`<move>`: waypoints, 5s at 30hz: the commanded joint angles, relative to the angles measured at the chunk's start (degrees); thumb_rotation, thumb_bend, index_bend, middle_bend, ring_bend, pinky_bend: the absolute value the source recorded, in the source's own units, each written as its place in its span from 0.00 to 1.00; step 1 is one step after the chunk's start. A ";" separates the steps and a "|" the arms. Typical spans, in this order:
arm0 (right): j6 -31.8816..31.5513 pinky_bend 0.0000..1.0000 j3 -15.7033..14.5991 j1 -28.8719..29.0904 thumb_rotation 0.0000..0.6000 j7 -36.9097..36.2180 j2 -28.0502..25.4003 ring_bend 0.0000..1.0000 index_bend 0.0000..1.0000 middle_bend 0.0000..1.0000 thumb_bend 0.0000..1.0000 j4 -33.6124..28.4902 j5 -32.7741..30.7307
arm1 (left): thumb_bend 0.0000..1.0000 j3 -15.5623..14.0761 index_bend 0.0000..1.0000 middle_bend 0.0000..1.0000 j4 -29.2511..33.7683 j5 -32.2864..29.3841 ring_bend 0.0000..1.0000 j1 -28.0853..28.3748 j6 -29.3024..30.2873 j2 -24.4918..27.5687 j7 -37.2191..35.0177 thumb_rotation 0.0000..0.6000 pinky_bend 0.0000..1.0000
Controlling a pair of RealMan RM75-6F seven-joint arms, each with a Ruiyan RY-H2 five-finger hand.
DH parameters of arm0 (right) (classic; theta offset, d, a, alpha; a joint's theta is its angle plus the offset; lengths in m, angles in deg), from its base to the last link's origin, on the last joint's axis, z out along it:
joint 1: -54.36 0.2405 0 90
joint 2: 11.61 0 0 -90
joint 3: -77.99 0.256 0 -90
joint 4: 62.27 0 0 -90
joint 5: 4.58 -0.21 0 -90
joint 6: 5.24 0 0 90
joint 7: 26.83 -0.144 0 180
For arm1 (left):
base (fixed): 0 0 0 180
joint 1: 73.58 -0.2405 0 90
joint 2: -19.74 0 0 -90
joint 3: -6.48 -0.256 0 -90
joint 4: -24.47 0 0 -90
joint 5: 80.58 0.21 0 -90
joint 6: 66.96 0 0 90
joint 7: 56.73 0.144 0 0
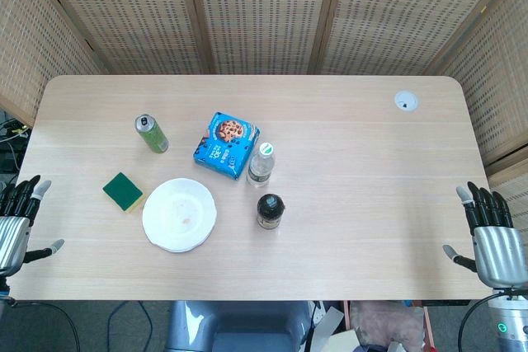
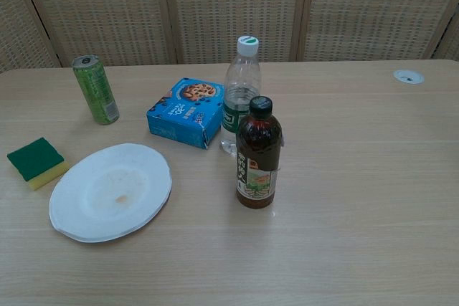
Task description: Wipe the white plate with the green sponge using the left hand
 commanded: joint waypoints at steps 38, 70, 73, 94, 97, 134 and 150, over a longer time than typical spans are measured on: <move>4.85 0.00 1.50 1.58 1.00 6.26 2.21 0.00 0.00 0.00 0.00 0.63 -6.76 | 0.00 -6.71 0.06 0.07 -62.05 9.87 0.02 27.45 -30.50 -31.65 -26.92 1.00 0.14; 4.99 0.00 1.40 1.55 1.00 3.66 1.01 0.00 0.00 0.00 0.00 -0.06 -6.65 | 0.03 -8.42 0.46 0.37 -34.08 14.99 0.29 30.83 -13.62 -19.07 -16.16 1.00 0.40; 4.86 0.00 1.28 1.52 1.00 3.77 1.06 0.00 0.00 0.00 0.00 -0.06 -6.42 | 0.03 -8.31 0.47 0.37 -27.19 15.13 0.29 32.60 -17.20 -18.14 -10.61 1.00 0.40; 4.83 0.00 1.77 1.31 1.00 1.71 0.04 0.00 0.00 0.00 0.00 0.05 -7.15 | 0.05 -7.19 0.48 0.37 -26.30 7.99 0.29 35.57 -32.58 -25.66 1.63 1.00 0.40; 4.85 0.00 1.87 1.30 1.00 1.55 -0.01 0.00 0.00 0.00 0.00 0.07 -7.33 | 0.06 -7.16 0.48 0.37 -28.89 7.03 0.29 35.53 -33.83 -27.08 1.01 1.00 0.40; 5.03 0.00 2.18 1.30 1.00 1.16 -0.25 0.00 0.00 0.00 0.00 -0.26 -8.17 | 0.07 -7.45 0.48 0.37 -33.26 6.56 0.30 36.11 -33.44 -28.92 1.16 1.00 0.42; 4.87 0.00 1.91 1.34 1.00 1.65 -0.20 0.00 0.00 0.00 0.00 -0.40 -7.63 | 0.08 -7.79 0.48 0.37 -29.70 6.34 0.30 35.28 -31.85 -25.45 1.89 1.00 0.42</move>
